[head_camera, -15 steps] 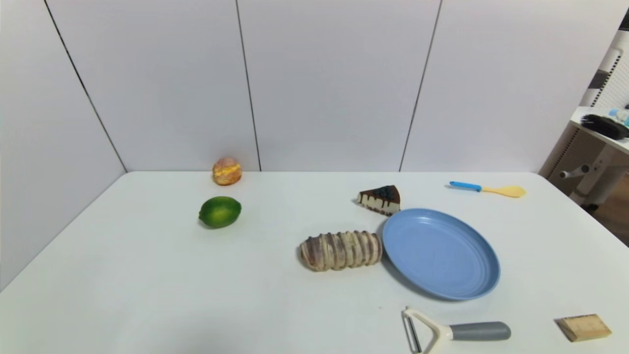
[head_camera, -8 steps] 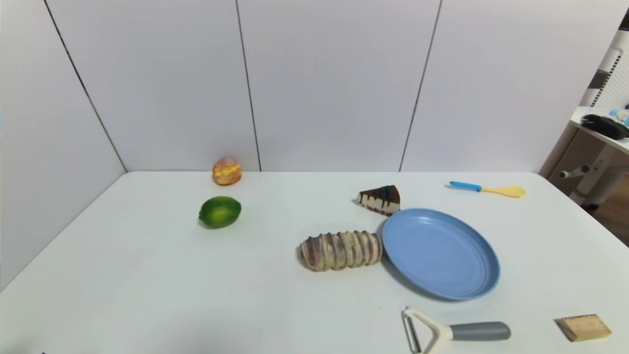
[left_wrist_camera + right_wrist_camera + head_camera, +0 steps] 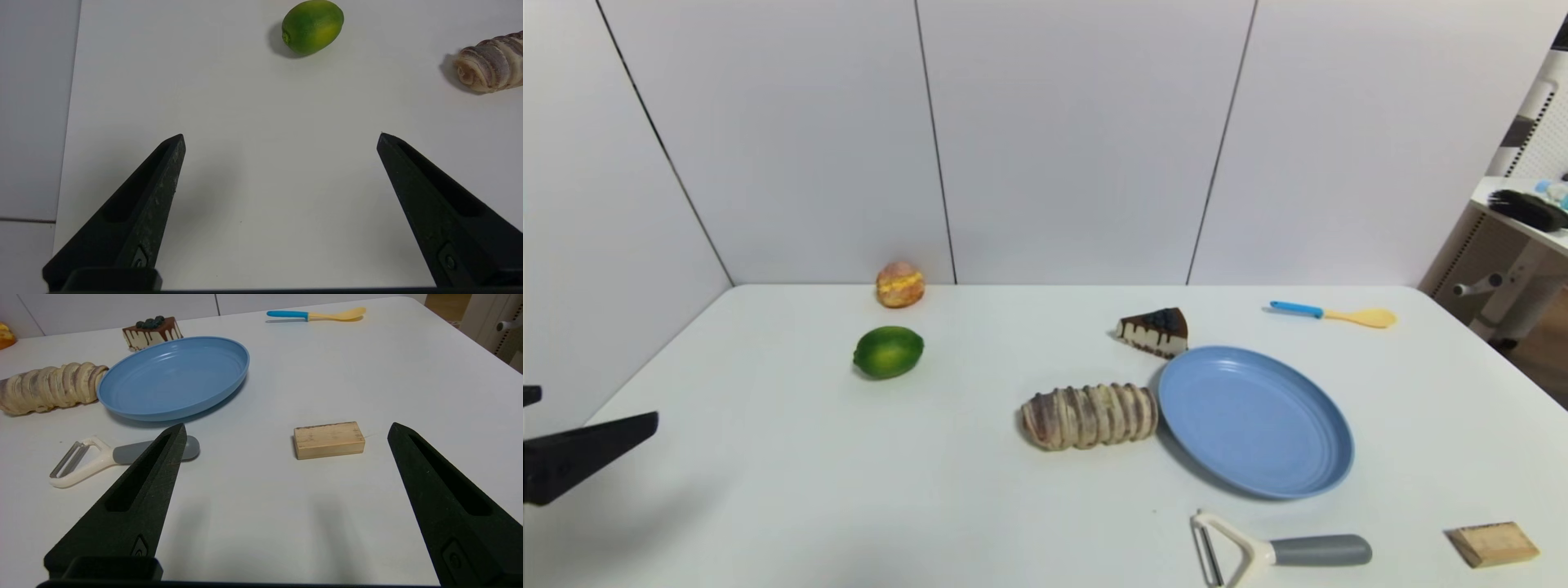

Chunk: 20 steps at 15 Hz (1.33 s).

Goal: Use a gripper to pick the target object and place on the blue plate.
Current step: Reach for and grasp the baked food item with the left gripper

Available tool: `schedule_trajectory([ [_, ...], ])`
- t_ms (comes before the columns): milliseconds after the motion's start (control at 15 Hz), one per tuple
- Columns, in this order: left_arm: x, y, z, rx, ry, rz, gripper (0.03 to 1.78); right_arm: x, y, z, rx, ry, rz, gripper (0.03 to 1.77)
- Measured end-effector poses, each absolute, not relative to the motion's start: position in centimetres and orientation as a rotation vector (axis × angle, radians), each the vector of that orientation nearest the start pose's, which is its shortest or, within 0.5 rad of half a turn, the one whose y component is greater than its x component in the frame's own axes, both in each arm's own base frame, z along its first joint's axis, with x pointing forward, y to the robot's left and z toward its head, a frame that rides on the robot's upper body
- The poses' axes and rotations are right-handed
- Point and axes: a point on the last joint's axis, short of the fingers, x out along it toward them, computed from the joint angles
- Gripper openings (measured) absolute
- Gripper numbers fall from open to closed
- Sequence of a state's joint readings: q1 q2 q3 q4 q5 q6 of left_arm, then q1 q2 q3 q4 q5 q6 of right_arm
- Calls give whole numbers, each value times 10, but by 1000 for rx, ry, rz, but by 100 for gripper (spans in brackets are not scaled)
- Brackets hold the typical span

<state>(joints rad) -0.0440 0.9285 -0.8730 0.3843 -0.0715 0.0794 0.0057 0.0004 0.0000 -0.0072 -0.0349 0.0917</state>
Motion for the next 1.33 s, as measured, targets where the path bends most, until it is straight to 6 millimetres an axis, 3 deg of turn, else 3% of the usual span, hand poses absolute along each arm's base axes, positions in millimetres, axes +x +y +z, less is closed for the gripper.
schedule_trajectory([
  [267,154,-17,288,87,598,-192,169,-23,-1,76,91,-9,-29,170],
  [533,223,-35,290,107,728,-236,169,-23,-1,76,91,-8,-29,170],
  [867,306,-54,272,120,788,-256,169,-23,-1,76,91,-8,-29,170],
  [1333,394,-65,234,116,694,-231,169,-23,-1,76,91,-8,-29,170],
])
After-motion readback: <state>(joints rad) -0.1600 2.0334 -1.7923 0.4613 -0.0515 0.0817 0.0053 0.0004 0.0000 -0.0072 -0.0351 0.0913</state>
